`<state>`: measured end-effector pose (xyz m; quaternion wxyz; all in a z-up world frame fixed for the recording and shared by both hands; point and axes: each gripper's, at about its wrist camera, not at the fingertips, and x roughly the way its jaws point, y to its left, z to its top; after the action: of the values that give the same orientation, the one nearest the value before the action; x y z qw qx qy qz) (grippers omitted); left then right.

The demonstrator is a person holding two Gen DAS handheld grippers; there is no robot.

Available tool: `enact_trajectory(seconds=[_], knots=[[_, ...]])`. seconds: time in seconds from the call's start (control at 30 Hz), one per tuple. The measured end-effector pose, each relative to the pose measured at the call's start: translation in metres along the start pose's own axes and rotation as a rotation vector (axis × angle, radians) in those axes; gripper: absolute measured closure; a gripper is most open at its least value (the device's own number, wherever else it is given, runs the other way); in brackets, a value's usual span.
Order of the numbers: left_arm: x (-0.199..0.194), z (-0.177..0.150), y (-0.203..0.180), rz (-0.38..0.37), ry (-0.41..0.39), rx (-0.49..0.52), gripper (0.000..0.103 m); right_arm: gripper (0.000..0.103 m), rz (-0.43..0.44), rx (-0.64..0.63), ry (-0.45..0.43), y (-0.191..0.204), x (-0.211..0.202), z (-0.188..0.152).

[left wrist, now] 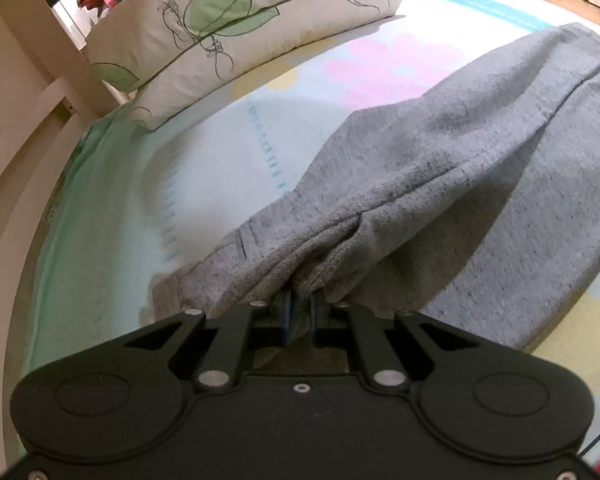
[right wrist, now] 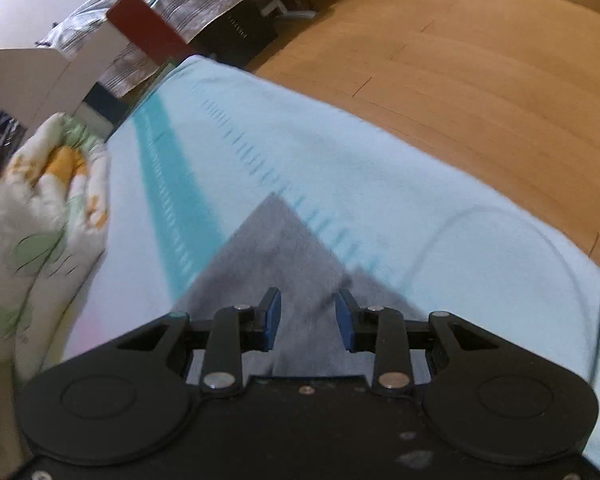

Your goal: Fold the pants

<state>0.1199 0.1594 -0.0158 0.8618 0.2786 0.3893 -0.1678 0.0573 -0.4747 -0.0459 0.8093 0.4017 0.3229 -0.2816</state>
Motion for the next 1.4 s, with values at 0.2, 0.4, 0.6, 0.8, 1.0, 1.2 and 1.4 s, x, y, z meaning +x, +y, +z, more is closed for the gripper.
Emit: enact_trajectory(seconds=[0.2, 0.4, 0.6, 0.8, 1.0, 1.2, 1.4], knots=[[0.007, 0.003, 0.004, -0.009, 0.020, -0.015, 0.091, 0.069, -0.033, -0.058, 0.038, -0.004, 0.043, 0.030], [0.010, 0.005, 0.005, -0.006, 0.029, -0.019, 0.091, 0.070, -0.076, -0.166, 0.105, 0.003, 0.063, 0.026], [0.011, 0.006, 0.005, 0.000, 0.027, -0.024, 0.091, 0.095, -0.010, -0.175, 0.105, 0.000, 0.063, 0.024], [0.007, 0.015, 0.014, 0.011, 0.017, -0.038, 0.091, 0.094, 0.061, -0.181, 0.016, 0.017, 0.030, 0.031], [-0.018, 0.015, 0.026, 0.040, -0.035, -0.059, 0.091, 0.094, 0.110, -0.192, -0.017, 0.015, -0.032, 0.037], [-0.040, -0.010, 0.020, 0.051, -0.045, -0.055, 0.090, 0.094, 0.081, -0.181, 0.005, -0.029, -0.078, 0.021], [-0.024, -0.043, -0.001, 0.059, 0.041, -0.025, 0.094, 0.094, 0.020, -0.191, 0.060, -0.069, -0.063, -0.009]])
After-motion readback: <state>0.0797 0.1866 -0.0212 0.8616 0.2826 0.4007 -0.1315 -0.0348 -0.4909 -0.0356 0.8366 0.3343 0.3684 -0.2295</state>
